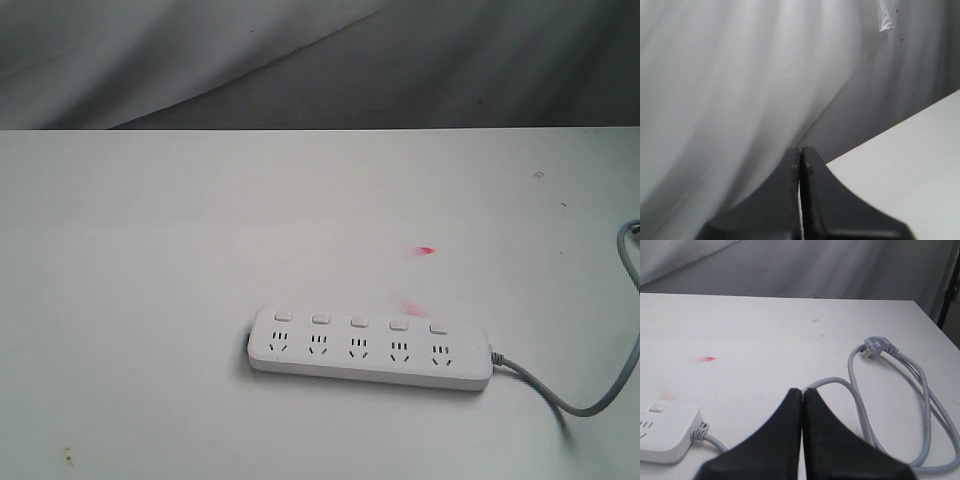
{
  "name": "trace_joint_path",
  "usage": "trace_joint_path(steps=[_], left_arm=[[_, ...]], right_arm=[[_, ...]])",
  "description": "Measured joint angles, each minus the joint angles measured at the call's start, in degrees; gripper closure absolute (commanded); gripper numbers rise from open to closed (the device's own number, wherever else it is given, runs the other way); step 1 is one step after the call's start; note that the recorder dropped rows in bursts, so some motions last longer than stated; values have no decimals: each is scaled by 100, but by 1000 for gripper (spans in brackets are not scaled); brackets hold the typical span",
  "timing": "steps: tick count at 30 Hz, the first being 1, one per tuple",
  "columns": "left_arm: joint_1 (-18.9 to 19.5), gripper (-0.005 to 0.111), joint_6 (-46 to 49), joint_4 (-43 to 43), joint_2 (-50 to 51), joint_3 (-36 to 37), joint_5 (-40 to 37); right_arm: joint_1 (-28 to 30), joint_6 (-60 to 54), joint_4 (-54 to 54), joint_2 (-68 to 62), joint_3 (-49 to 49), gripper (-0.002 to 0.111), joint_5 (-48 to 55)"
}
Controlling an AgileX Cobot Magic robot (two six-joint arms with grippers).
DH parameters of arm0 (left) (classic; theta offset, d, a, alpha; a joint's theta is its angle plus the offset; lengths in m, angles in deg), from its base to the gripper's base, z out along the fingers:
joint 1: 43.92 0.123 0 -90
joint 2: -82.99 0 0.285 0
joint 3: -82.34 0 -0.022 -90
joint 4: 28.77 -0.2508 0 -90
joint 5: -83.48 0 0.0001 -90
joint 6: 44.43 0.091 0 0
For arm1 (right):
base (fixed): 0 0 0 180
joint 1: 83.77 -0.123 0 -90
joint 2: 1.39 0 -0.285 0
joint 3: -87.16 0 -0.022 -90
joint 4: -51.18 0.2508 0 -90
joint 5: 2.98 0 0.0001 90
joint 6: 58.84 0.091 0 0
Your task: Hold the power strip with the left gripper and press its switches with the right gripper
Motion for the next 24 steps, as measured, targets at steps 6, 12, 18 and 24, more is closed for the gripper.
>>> trace_joint_path(steps=[6,12,18,24], left_arm=[[0,106,920,1003,812,-894,-321],[0,106,1814,2023,1164,-949,-526],[403,106,2874,3093,1675,-949,-1046],[1542,106,4150,4005,2560,-949,-2427]], right_arm=[[0,0,0,0,0,108,0],[0,0,0,0,0,108,0],[0,0,0,0,0,108,0],[0,0,0,0,0,108,0]])
